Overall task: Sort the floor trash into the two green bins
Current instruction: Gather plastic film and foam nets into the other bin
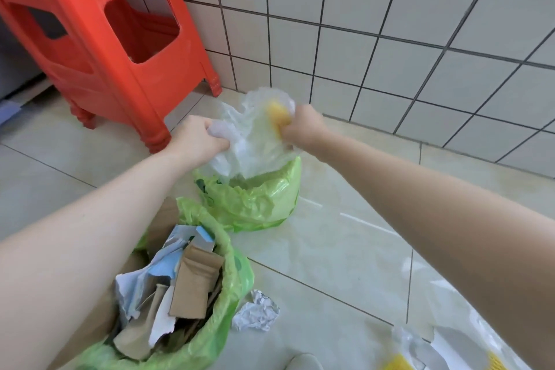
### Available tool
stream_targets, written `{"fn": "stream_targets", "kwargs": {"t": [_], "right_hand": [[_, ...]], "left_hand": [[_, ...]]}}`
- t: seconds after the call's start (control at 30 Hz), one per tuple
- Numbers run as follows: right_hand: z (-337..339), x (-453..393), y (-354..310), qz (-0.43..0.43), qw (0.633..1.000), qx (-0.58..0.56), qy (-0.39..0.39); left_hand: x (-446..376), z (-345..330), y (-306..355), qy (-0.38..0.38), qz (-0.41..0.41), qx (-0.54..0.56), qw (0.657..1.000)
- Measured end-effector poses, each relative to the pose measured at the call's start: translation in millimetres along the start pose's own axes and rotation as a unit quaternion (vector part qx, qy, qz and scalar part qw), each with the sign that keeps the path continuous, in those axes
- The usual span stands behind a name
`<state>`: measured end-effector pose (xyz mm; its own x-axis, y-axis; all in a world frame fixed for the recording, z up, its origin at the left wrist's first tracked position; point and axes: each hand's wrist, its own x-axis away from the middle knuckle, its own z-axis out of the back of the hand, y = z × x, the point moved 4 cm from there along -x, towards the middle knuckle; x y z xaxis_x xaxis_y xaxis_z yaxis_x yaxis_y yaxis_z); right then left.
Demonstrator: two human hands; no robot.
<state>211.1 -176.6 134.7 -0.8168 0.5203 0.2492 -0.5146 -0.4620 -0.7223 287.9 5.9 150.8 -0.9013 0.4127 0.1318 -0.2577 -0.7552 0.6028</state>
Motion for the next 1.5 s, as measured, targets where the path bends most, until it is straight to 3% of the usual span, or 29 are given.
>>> {"fn": "stream_targets", "kwargs": {"t": [0.1, 0.23, 0.33, 0.47, 0.87, 1.03, 1.17, 1.23, 1.37, 1.5], "right_hand": [[-11, -7, 12, 0.058, 0.986, 0.159, 0.013], [-27, -9, 15, 0.158, 0.972, 0.166, 0.050], [-45, 2, 11, 0.215, 0.959, 0.187, 0.003], [-60, 14, 16, 0.287, 0.900, 0.322, -0.065], [-90, -7, 6, 0.181, 0.830, 0.491, -0.191], [-103, -13, 7, 0.188, 0.812, 0.488, -0.258], [-112, -18, 5, 0.218, 0.790, 0.497, -0.285], [-112, -19, 5, 0.245, 0.788, 0.492, -0.279], [-88, -17, 5, 0.203, 0.847, 0.442, -0.215], [-61, 0, 3, 0.245, 0.857, 0.428, -0.148]], "left_hand": [[-8, -25, -3, -0.029, -0.013, -0.049, 0.998], [-21, -46, -5, -0.036, -0.053, -0.127, 0.990], [-26, -59, -8, -0.057, -0.061, -0.151, 0.985], [-26, -69, -18, -0.087, -0.066, -0.161, 0.981], [-46, -102, -42, -0.200, -0.046, -0.278, 0.938], [-53, -118, -50, -0.276, -0.034, -0.341, 0.898], [-57, -118, -49, -0.291, -0.014, -0.330, 0.898], [-57, -113, -47, -0.281, -0.015, -0.317, 0.906], [-54, -93, -41, -0.234, -0.025, -0.248, 0.940], [-39, -71, -25, -0.191, -0.068, -0.218, 0.955]]}}
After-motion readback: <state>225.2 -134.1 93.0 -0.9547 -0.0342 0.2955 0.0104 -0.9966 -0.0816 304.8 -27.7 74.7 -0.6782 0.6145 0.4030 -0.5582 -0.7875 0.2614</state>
